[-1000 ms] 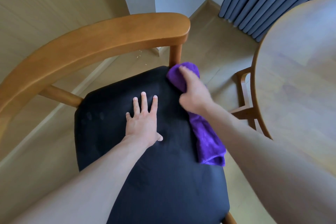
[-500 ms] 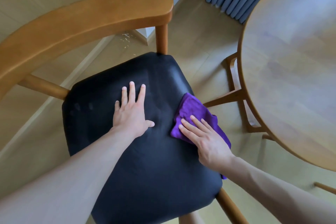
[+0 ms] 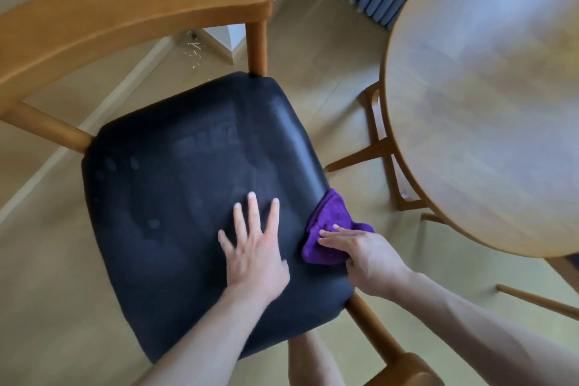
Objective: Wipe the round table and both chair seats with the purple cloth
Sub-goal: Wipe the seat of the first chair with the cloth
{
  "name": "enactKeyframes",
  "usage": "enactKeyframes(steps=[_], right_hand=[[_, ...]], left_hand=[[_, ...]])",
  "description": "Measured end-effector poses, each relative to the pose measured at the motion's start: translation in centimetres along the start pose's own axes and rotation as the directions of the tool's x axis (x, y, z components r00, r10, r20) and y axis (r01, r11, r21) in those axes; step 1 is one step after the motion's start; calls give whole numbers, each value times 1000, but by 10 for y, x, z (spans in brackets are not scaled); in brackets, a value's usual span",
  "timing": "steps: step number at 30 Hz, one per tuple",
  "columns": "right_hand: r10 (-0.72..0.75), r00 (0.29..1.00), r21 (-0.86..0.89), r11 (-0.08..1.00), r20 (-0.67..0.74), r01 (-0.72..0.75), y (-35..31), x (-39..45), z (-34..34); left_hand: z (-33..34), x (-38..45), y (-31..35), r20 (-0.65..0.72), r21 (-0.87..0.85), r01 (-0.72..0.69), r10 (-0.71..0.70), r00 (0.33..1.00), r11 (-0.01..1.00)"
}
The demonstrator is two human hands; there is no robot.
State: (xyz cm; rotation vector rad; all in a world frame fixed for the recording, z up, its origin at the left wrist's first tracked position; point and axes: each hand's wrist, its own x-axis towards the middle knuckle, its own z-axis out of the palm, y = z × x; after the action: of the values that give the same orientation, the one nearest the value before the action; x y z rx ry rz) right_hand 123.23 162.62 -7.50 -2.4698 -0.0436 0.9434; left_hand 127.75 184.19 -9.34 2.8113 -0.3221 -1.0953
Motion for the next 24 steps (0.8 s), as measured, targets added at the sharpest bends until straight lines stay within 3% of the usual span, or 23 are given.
enactKeyframes(steps=[4, 6, 10, 12, 14, 17, 24], right_hand=[[205, 978, 101, 975, -40, -200, 6, 1, -23], [289, 954, 239, 935, -86, -262, 5, 6, -37], [343, 888, 466, 867, -307, -174, -16, 35, -55], [220, 924, 407, 910, -312, -79, -29, 51, -47], [59, 981, 242, 970, -182, -13, -35, 57, -27], [-86, 996, -78, 993, -1, 85, -24, 45, 4], [-191, 974, -117, 972, 122, 205, 7, -9, 25]], left_hand=[[11, -9, -10, 74, 142, -4, -6, 997, 990], [8, -7, -11, 85, 176, -13, -2, 996, 984], [6, -7, -7, 100, 176, 11, -29, 995, 984], [9, -7, -7, 94, 175, 17, -34, 995, 984], [11, -7, -8, 77, 173, 27, -41, 996, 984], [11, -8, -8, 72, 152, 34, -46, 996, 988], [11, -9, -7, 50, 67, 69, -72, 996, 995]])
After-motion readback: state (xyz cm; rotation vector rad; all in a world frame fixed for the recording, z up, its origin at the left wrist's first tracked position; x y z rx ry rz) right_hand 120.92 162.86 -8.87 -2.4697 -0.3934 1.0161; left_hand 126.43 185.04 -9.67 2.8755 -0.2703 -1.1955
